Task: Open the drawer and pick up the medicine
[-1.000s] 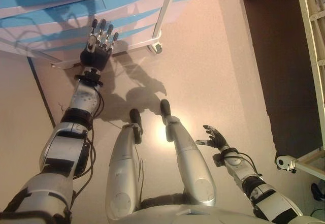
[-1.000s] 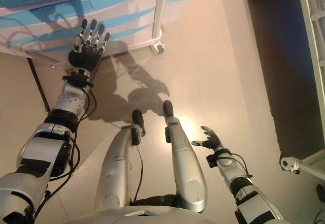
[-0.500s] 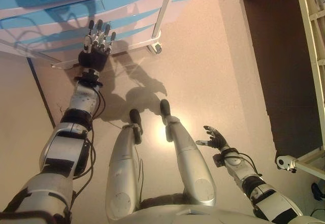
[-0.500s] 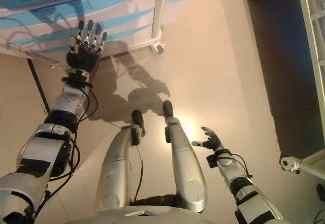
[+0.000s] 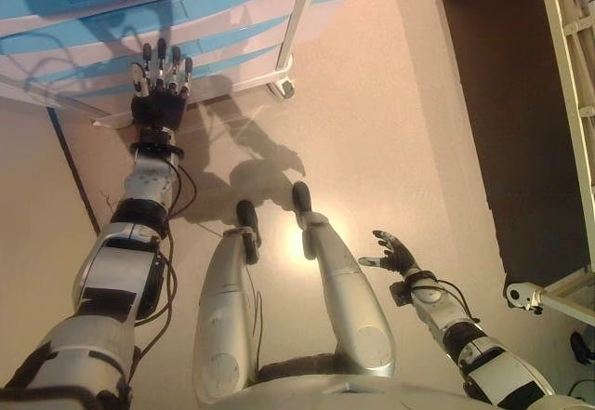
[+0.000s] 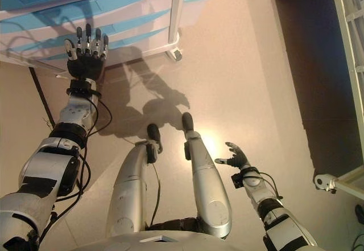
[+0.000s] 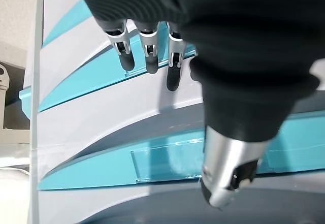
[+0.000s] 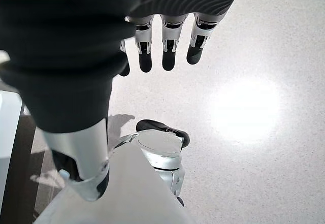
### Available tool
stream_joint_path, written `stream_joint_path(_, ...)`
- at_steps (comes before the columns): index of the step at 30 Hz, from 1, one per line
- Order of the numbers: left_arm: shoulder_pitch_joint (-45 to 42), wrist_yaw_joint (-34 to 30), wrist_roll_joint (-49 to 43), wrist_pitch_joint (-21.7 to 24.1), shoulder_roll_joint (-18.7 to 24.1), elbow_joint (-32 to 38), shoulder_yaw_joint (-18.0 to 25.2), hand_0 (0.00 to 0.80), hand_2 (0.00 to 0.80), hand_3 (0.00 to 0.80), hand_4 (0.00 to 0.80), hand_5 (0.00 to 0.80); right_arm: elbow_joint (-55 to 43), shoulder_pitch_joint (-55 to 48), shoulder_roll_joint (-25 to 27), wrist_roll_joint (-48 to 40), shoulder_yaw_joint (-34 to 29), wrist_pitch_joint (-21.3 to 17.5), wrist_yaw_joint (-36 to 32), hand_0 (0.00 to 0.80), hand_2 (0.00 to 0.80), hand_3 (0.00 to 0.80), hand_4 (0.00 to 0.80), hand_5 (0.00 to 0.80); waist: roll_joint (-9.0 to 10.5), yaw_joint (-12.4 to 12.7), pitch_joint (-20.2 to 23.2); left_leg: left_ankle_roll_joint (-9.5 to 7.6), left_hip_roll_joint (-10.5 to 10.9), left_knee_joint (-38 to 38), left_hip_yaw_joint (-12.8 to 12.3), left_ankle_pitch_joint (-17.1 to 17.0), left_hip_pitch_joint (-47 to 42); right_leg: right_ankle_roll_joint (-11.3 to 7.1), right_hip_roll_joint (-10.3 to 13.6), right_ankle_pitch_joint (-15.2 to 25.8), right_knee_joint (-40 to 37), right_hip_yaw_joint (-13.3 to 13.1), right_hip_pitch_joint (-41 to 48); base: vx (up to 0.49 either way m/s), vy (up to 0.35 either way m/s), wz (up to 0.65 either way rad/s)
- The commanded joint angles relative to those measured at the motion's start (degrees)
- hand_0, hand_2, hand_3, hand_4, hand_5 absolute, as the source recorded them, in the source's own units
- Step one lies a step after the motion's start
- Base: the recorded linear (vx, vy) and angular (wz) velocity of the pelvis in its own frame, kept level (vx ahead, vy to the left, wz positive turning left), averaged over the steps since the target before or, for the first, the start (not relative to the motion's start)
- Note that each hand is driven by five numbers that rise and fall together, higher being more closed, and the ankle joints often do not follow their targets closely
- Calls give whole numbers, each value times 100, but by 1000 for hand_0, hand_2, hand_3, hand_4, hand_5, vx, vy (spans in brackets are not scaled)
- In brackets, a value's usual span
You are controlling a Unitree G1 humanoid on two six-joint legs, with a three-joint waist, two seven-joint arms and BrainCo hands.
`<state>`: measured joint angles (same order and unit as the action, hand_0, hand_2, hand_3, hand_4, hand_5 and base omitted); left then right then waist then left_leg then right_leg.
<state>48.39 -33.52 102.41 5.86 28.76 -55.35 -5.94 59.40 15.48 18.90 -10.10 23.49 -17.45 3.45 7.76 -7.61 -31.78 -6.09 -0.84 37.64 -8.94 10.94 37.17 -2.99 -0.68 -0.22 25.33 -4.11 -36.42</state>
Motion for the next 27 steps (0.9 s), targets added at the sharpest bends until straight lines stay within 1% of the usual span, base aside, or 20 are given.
stream_joint_path(1,410,-529,242,511,278,71,275,0,0,0,0,0,-26,-249,160,-48,215,-110,11,0,0,0,0,0,81,141,199,136,389,-739,140,125,-372,200,-235,-119,-33,401,189,0,0,0)
stream_joint_path(8,547,-878,334,673,326,459,179,0,0,0,0,0,-20,-295,181,-39,236,-152,16,0,0,0,0,0,46,154,199,131,413,-790,162,105,-385,214,-240,-136,-29,401,186,0,0,0)
stream_joint_path(12,603,-940,387,844,332,657,164,0,0,0,0,0,-6,-300,198,-43,225,-174,7,0,0,0,0,0,29,155,199,134,422,-787,175,106,-398,227,-236,-151,-12,396,195,0,0,0)
stream_joint_path(18,724,-1105,430,966,427,1087,164,0,0,0,0,0,-7,-346,210,-22,220,-190,38,0,0,0,0,0,-2,171,199,135,436,-832,187,99,-455,236,-229,-167,-37,393,247,0,0,0)
stream_joint_path(21,768,-1075,374,1082,428,1305,151,0,0,0,0,0,13,-352,217,-9,215,-200,35,0,0,0,0,0,-24,179,199,130,451,-864,198,84,-480,242,-223,-166,-45,394,263,0,0,0)
stream_joint_path(27,911,-1068,358,1161,548,1480,152,0,0,0,0,0,47,-391,236,29,209,-265,8,0,0,0,0,0,-49,184,199,131,465,-903,207,68,-550,248,-204,-172,-65,404,320,0,0,0)
